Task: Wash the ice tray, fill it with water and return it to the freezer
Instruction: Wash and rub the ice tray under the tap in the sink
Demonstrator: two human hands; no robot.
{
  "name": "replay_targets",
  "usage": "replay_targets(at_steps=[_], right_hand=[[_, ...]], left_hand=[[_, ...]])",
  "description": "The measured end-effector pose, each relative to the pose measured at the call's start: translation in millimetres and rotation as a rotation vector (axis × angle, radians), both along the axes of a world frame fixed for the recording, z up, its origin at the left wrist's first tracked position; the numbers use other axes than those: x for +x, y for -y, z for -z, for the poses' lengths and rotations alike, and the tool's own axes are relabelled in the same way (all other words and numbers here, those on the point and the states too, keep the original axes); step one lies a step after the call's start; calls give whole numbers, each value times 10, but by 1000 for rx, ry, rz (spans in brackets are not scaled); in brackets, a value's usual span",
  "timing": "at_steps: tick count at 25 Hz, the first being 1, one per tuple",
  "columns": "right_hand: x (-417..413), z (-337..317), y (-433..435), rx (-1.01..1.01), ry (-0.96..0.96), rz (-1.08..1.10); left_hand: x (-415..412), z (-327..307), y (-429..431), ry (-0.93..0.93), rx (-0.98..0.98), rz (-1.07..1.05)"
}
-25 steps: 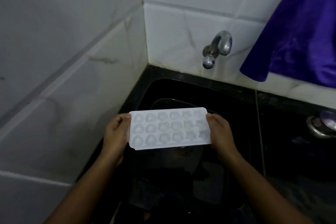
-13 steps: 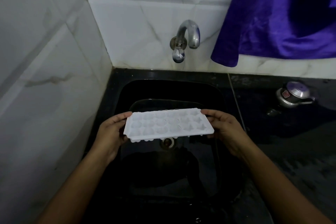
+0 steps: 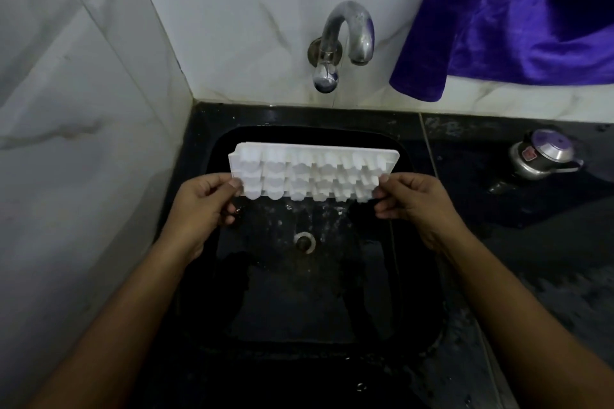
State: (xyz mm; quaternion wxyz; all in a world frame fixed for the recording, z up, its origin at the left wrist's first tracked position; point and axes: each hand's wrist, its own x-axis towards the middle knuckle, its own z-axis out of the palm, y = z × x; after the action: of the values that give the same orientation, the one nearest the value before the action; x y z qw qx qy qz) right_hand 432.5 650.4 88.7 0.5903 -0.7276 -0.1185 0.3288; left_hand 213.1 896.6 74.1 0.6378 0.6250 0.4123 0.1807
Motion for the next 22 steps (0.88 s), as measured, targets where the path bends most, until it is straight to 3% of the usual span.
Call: replay_targets(at_steps=[7, 14, 19, 22], right_hand=[[119, -173, -77, 6, 21, 39], [153, -123, -3, 59, -171, 31], [58, 81, -12, 66, -76, 85], [70, 137, -70, 82, -80, 100]], left_hand=[[61, -162, -59, -13, 54, -9], [70, -158, 4, 52, -233, -71], [55, 27, 134, 89, -196, -104], [127, 64, 131, 164, -329, -163]])
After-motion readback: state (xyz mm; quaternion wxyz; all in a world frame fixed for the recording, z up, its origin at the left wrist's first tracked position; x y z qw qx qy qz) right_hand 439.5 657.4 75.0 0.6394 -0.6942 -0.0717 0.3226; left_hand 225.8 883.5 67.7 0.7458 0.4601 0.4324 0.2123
